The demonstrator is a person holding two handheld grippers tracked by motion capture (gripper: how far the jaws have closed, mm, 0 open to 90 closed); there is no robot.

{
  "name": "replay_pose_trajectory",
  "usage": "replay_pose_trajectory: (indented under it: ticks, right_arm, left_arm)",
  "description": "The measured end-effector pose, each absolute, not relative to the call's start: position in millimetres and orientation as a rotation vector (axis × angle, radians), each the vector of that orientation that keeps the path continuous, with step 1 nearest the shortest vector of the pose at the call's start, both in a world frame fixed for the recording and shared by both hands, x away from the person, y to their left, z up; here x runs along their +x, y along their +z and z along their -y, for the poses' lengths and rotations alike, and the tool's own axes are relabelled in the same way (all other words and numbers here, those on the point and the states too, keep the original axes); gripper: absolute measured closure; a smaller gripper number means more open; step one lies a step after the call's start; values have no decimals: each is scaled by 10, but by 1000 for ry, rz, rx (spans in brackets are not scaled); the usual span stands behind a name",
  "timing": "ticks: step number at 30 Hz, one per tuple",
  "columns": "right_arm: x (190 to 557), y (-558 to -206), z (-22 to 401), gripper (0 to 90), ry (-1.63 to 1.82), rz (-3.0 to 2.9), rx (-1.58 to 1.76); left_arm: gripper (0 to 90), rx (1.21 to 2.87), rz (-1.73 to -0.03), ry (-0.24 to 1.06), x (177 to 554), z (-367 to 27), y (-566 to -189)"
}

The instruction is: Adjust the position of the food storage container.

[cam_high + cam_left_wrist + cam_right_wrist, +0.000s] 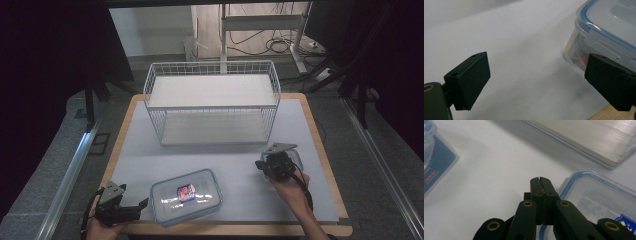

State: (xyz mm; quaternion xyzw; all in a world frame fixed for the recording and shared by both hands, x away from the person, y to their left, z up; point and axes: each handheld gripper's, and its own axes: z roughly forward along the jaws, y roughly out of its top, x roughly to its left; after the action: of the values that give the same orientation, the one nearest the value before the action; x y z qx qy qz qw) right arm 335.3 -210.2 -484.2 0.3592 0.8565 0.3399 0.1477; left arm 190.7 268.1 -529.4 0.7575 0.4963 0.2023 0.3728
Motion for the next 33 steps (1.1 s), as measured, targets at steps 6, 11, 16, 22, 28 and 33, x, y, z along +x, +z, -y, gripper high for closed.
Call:
replay_pose_trajectory:
  ticks: [6,11,16,22,28,33]
  right_arm:
    - [3333,-4842,2321,899,957,-2427,1100]
    - [3284,-4823,2373,899,985,-2417,1098]
    - [3163,-4777,2353,899,1067,-2416,1055]
    - [2961,-4790,2276,898,1130,-2459,998]
    - [2770,-4835,2113,898,1174,-2536,926]
    - [2685,-4888,2000,898,1198,-2597,902]
  left_arm:
    - [78,1952,-1273,504,1908,-2667,-5289]
    - [127,1966,-1286,501,1901,-2649,-5274]
    - [362,1967,-1278,425,1751,-2672,-5205]
    - [782,1998,-1250,343,1650,-2617,-5208]
    - [896,2036,-1201,289,1626,-2408,-5180]
    - [897,2030,-1220,288,1654,-2328,-5193]
